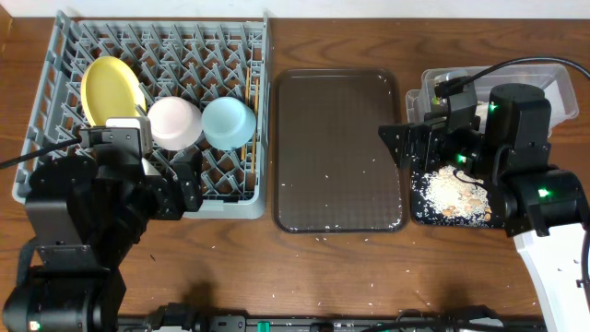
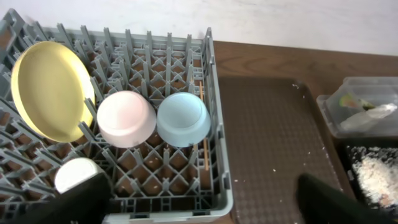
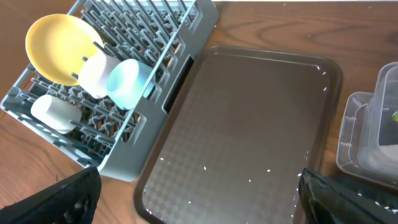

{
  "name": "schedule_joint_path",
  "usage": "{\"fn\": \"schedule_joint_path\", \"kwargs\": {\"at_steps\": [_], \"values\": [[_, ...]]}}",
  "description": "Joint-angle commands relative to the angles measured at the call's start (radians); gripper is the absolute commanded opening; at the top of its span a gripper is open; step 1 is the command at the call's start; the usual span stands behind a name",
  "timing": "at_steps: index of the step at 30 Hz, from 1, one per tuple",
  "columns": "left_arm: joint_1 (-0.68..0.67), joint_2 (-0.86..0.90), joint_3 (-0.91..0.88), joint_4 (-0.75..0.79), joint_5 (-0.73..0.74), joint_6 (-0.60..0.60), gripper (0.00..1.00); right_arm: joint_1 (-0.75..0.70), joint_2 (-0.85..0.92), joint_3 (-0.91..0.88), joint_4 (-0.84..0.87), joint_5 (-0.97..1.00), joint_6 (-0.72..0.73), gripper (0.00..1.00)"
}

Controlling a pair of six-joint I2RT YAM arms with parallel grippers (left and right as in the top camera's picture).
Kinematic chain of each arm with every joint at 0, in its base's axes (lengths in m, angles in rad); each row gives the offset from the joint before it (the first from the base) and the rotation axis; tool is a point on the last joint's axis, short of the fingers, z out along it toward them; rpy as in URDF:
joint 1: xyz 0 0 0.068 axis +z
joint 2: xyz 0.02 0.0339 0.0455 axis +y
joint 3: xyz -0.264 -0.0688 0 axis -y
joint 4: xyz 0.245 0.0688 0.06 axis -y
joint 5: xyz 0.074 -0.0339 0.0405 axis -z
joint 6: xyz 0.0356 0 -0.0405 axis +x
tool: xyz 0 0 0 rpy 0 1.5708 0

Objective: Sort waste into correct bins and load items into the dishwasher

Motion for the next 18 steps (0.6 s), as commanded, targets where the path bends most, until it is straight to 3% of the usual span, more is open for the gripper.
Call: {"fn": "schedule_joint_path", "kwargs": {"at_steps": [1, 7, 18], "values": [[-0.001, -0.019, -0.001, 0.008, -0.05, 0.018, 0.99, -0.003, -0.003, 0.006, -0.011, 0.005, -0.014, 0.99], [0.014, -0.091, -0.089, 0.115, -0.148, 0.018, 0.99, -0.003, -0.003, 0.006, -0.019, 0.006, -0.014, 0.99], [0.028, -0.433, -0.642, 0.726, -0.15, 0.018, 1.0, -0.003, -0.003, 0.006, -0.019, 0.005, -0.014, 0.99]]}}
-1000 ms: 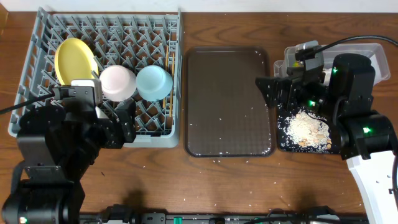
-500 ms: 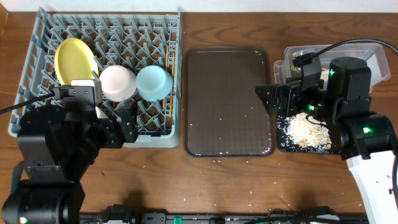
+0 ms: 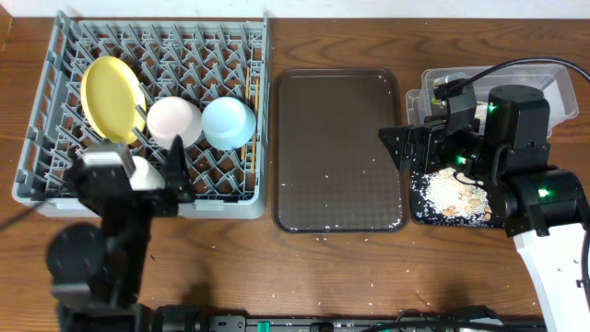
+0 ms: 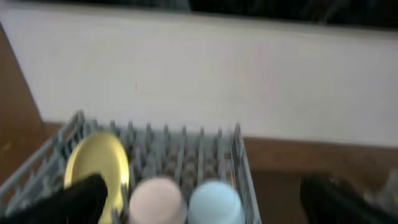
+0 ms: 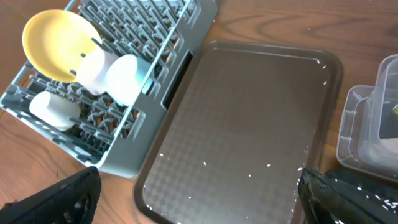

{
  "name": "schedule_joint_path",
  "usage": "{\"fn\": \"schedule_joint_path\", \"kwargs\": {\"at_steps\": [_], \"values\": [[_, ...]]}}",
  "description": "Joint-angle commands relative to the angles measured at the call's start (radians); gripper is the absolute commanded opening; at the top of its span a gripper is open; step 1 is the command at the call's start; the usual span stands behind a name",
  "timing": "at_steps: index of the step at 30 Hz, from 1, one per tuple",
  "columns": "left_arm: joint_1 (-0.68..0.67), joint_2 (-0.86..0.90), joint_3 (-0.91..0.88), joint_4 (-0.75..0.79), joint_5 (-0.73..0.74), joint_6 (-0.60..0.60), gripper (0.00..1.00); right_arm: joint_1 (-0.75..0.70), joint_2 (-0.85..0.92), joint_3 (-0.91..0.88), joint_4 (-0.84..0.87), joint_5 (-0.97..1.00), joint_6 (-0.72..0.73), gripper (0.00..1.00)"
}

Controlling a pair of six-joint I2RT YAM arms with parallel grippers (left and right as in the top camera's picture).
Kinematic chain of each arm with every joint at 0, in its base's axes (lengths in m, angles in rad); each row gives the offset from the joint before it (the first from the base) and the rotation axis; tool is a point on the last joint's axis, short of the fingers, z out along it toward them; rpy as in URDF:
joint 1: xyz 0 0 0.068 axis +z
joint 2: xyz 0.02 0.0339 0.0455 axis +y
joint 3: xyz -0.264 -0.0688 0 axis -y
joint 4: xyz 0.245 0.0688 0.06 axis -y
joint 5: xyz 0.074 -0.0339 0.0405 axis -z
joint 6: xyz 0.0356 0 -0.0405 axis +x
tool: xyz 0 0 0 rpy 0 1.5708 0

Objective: Sort waste into correct bins and load items into the dishwasher

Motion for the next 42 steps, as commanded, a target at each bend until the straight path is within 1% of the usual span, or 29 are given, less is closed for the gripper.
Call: {"fn": "schedule_joint_path", "kwargs": {"at_steps": [1, 3, 7, 12, 15, 21, 26, 28, 37, 42], "values": [[0.005, -0.114, -0.167, 0.081, -0.013, 0.013, 1.0, -0.004, -0.003, 0.006, -0.002, 0.003, -0.014, 0.99], [0.005, -0.187, -0.267, 0.129, -0.012, 0.013, 1.0, -0.004, -0.003, 0.006, -0.002, 0.003, -0.014, 0.99], [0.004, -0.319, -0.422, 0.177, -0.013, 0.013, 1.0, -0.004, -0.003, 0.006, -0.002, 0.003, -0.014, 0.99], [0.003, -0.459, -0.56, 0.188, -0.013, 0.013, 1.0, -0.004, -0.003, 0.006, -0.002, 0.003, -0.014, 0.99], [0.003, -0.505, -0.62, 0.206, -0.012, 0.013, 1.0, -0.004, -0.003, 0.006, -0.002, 0.003, -0.014, 0.99], [-0.013, -0.504, -0.734, 0.325, -0.013, 0.013, 1.0, -0.004, -0.003, 0.006, -0.003, 0.003, -0.014, 0.99], [-0.027, -0.504, -0.826, 0.385, -0.012, 0.013, 1.0, -0.004, -0.003, 0.006, -0.002, 0.003, -0.014, 0.99], [-0.028, -0.504, -0.824, 0.363, -0.013, 0.014, 1.0, -0.004, -0.003, 0.006, -0.002, 0.003, -0.014, 0.99], [-0.028, -0.501, -0.824, 0.354, -0.012, 0.013, 1.0, -0.004, -0.003, 0.006, -0.002, 0.003, -0.014, 0.99], [-0.028, -0.501, -0.824, 0.27, -0.012, 0.013, 1.0, -0.004, -0.003, 0.006, -0.002, 0.003, -0.014, 0.99]]}}
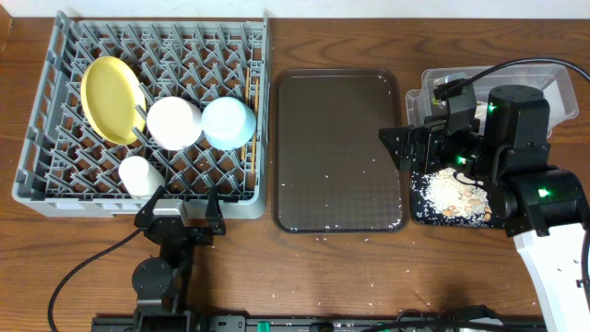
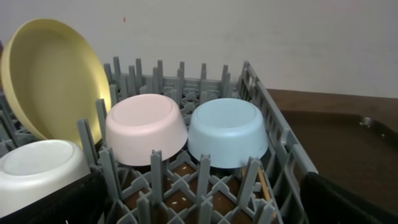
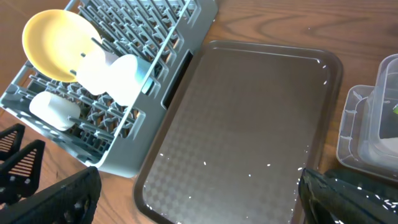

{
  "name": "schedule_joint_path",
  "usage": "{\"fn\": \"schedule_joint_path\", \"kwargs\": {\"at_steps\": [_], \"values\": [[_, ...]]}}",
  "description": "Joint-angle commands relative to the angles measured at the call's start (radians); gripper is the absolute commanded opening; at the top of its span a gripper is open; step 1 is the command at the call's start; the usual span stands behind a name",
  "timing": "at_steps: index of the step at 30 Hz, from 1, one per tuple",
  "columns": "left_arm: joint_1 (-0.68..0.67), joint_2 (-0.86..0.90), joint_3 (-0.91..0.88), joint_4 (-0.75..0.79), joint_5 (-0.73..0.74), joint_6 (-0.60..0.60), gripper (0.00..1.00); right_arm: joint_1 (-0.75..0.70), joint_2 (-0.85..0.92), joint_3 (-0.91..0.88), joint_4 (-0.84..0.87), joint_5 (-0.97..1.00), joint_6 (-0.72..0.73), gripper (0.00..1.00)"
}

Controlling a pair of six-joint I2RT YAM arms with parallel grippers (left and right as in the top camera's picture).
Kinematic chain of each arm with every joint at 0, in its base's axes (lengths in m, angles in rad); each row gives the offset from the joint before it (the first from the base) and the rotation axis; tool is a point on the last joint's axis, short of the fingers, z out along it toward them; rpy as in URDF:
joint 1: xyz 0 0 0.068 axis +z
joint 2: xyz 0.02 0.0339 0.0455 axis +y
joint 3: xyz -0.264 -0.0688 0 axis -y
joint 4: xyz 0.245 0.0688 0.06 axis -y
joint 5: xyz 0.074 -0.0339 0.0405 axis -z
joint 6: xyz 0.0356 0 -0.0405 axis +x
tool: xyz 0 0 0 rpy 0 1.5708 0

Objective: Sort waste into correct bins and load items into the dishwasher

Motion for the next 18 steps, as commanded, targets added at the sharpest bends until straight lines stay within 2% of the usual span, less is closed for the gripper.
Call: {"fn": "schedule_joint_path", "kwargs": {"at_steps": [1, 18], "values": [[-0.005, -0.006, -0.002, -0.068, -0.008, 0.014, 1.0, -0.004, -0.003, 0.006, -0.002, 0.003, -0.014, 0.99], [-0.005, 0.009, -0.002, -0.063, -0.008, 0.013, 1.0, -0.004, -0.003, 0.006, -0.004, 0.003, -0.014, 0.99]]}}
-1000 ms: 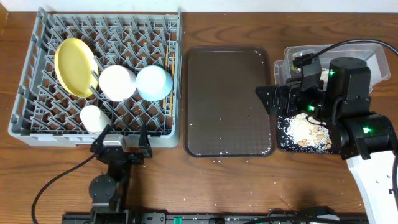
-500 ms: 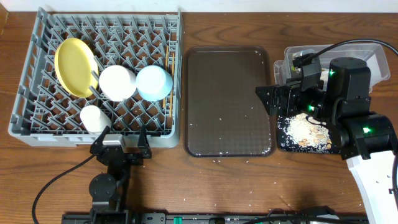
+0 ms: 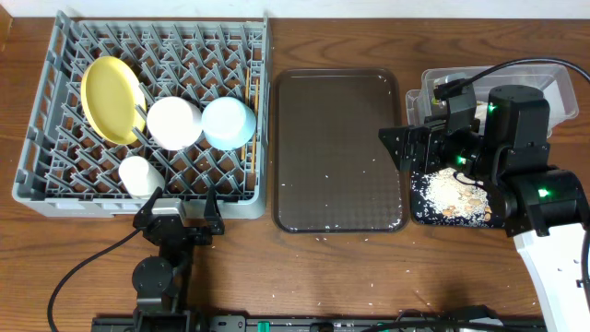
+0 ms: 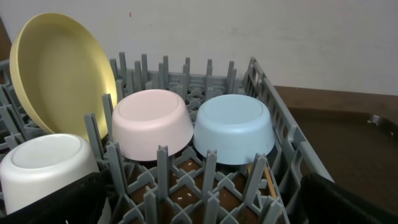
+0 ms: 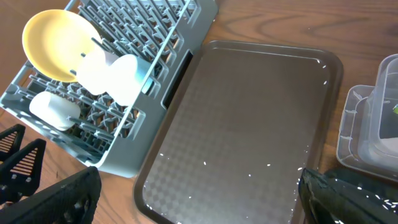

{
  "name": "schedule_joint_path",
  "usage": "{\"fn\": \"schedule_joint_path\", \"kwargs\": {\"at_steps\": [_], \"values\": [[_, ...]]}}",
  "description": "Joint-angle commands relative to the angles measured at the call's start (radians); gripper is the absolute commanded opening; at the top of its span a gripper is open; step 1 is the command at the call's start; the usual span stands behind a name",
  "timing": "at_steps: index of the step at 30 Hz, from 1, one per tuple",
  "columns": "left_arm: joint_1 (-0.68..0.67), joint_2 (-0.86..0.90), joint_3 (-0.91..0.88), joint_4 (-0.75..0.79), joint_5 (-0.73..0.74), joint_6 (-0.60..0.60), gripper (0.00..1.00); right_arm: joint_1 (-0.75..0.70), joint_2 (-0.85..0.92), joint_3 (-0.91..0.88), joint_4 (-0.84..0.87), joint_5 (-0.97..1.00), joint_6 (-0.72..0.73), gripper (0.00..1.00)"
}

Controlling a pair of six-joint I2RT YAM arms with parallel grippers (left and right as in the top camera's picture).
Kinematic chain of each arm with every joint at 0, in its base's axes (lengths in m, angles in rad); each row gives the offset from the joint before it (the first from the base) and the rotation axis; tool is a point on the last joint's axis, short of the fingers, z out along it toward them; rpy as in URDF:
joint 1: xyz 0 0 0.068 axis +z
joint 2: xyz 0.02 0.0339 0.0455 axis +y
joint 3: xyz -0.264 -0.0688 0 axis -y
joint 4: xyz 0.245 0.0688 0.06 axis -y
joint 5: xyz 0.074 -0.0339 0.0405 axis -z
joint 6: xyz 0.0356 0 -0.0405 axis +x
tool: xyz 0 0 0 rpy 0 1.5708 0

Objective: Sort waste into correct bins and load items into the dishwasher

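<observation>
The grey dish rack (image 3: 260, 120) holds an upright yellow plate (image 3: 111, 97), an upturned pink bowl (image 4: 152, 124), an upturned blue bowl (image 4: 233, 127) and a white cup (image 4: 46, 165). My left gripper (image 3: 180, 214) sits low at the rack's front edge, open, with nothing between its fingers; its wrist camera looks level into the rack. My right gripper (image 5: 199, 205) hangs open and empty over the right side of the brown tray (image 3: 336, 111). The tray carries only crumbs.
A black bin (image 3: 417, 218) with pale food scraps lies right of the tray, under my right arm. Behind it stands a clear plastic bin (image 3: 564, 69). A thin wooden stick (image 4: 267, 182) lies in the rack beside the blue bowl. Crumbs dot the wood in front of the tray.
The left wrist view has shifted very slightly, with the bowls a touch lower in the picture. Nothing else has moved; both grippers remain open.
My left arm first stood over the rack's front, gripper open above the white cup. Then it was drawn back with its camera tilted toward the wall. After that it lay folded low at the table's front, where it stays. The right arm kept still throughout.
</observation>
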Motion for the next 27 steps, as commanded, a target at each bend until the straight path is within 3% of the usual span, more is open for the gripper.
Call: {"fn": "schedule_joint_path", "kwargs": {"at_steps": [1, 7, 13, 19, 22, 27], "values": [[-0.005, 0.002, -0.009, -0.045, 0.01, 0.013, 1.0, -0.004, -0.003, 0.006, -0.009, 0.003, -0.014, 0.99], [-0.005, 0.002, -0.009, -0.045, 0.011, 0.013, 1.0, -0.004, -0.016, -0.009, 0.032, 0.116, -0.061, 0.99], [-0.005, 0.002, -0.009, -0.045, 0.01, 0.014, 0.99, -0.004, -0.145, -0.225, 0.34, 0.254, -0.141, 0.99], [-0.005, 0.002, -0.009, -0.045, 0.011, 0.013, 1.0, -0.018, -0.367, -0.529, 0.549, 0.293, -0.165, 0.99], [-0.005, 0.002, -0.009, -0.045, 0.011, 0.013, 1.0, -0.045, -0.563, -0.724, 0.632, 0.343, -0.164, 0.99], [-0.005, 0.002, -0.009, -0.045, 0.01, 0.013, 1.0, -0.074, -0.784, -0.893, 0.635, 0.405, -0.164, 0.99]]}}
